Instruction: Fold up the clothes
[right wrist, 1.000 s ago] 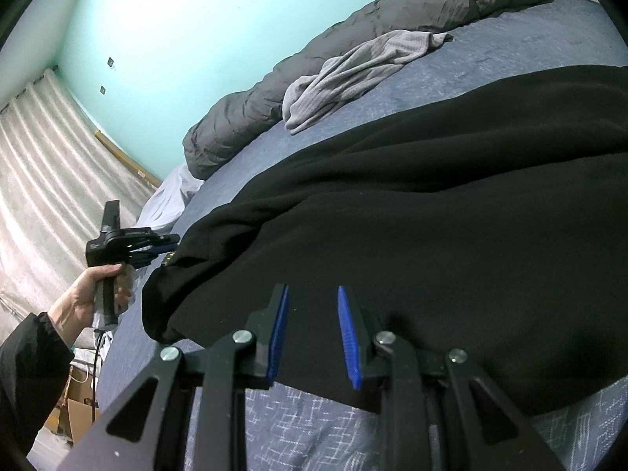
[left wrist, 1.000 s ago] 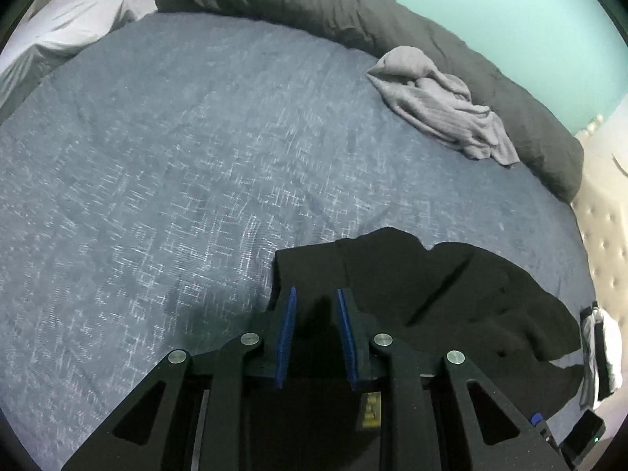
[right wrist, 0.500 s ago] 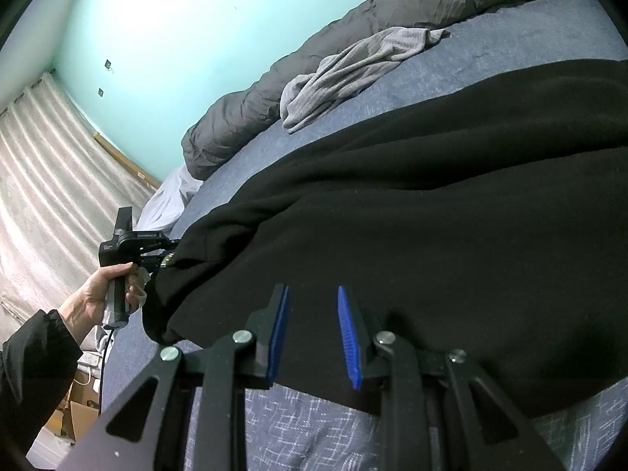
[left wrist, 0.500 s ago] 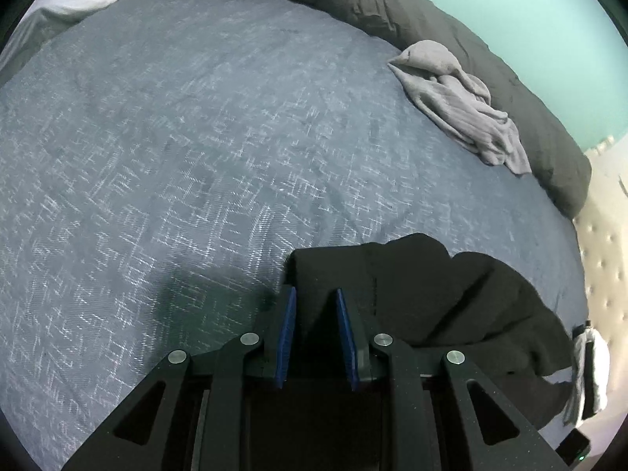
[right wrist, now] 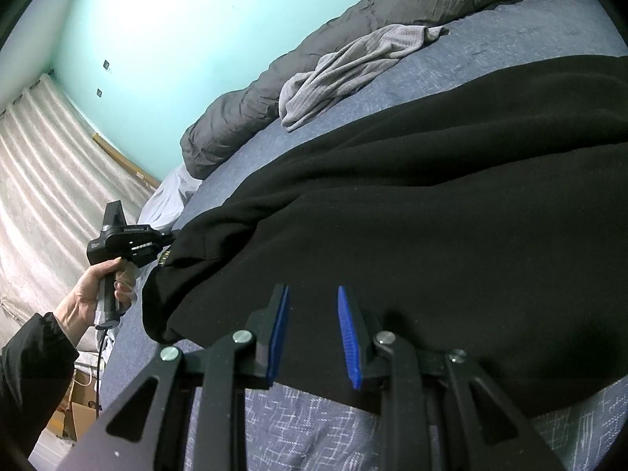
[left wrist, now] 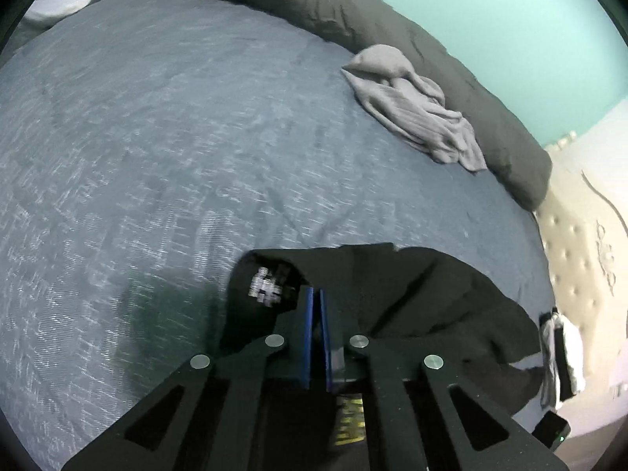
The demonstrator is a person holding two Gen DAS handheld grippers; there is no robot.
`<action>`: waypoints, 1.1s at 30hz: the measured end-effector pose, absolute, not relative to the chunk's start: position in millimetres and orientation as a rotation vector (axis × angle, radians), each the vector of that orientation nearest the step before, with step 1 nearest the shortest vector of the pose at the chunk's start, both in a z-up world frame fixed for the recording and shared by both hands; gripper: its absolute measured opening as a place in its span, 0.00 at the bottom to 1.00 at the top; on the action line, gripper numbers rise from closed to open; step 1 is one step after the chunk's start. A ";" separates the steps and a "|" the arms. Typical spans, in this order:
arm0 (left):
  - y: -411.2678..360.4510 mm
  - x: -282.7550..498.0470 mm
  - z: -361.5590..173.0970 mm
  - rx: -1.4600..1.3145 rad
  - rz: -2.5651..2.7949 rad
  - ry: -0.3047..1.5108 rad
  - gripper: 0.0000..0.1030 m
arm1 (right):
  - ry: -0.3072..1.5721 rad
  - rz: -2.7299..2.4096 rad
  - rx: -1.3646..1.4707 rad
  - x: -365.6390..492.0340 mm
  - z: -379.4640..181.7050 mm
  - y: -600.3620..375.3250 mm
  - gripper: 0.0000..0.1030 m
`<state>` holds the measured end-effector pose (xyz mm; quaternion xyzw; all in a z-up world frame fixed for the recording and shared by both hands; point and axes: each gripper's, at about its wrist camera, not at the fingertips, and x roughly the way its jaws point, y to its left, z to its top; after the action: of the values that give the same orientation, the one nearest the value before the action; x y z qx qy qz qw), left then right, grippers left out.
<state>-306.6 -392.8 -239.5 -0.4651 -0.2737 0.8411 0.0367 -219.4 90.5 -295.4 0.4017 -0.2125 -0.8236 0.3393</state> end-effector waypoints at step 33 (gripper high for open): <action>-431.6 -343.6 -159.0 -1.312 2.932 -0.773 0.02 | -0.575 -2.152 1.052 -222.2 -297.4 96.1 0.25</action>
<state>-343.6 -431.6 -159.0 -0.3958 -0.2333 0.8845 -0.0809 -222.2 96.1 -297.4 0.4027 -0.2200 -0.8239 0.3325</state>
